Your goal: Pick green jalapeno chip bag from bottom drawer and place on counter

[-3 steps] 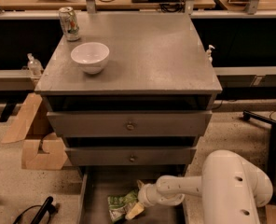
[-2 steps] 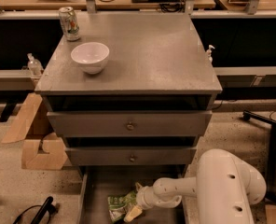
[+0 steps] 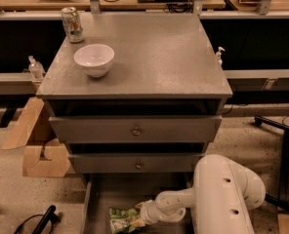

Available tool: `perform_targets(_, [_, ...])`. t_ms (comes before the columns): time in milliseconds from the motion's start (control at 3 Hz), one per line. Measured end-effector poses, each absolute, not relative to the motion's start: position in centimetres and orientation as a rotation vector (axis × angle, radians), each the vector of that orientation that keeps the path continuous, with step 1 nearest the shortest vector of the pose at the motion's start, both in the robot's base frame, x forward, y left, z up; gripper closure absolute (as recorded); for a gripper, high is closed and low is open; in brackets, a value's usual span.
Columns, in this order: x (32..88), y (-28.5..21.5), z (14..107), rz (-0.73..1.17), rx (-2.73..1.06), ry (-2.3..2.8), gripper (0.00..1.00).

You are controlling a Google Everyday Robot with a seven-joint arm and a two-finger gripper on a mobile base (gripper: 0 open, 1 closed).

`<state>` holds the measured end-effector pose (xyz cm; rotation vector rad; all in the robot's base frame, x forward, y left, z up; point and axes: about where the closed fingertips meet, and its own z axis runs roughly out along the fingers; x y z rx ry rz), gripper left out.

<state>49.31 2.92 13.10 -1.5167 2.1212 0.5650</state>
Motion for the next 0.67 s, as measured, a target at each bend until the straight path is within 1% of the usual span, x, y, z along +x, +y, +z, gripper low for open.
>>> perform_targets(667, [49.08, 3.16, 13.01, 0.572, -1.519, 2.12, 0.96])
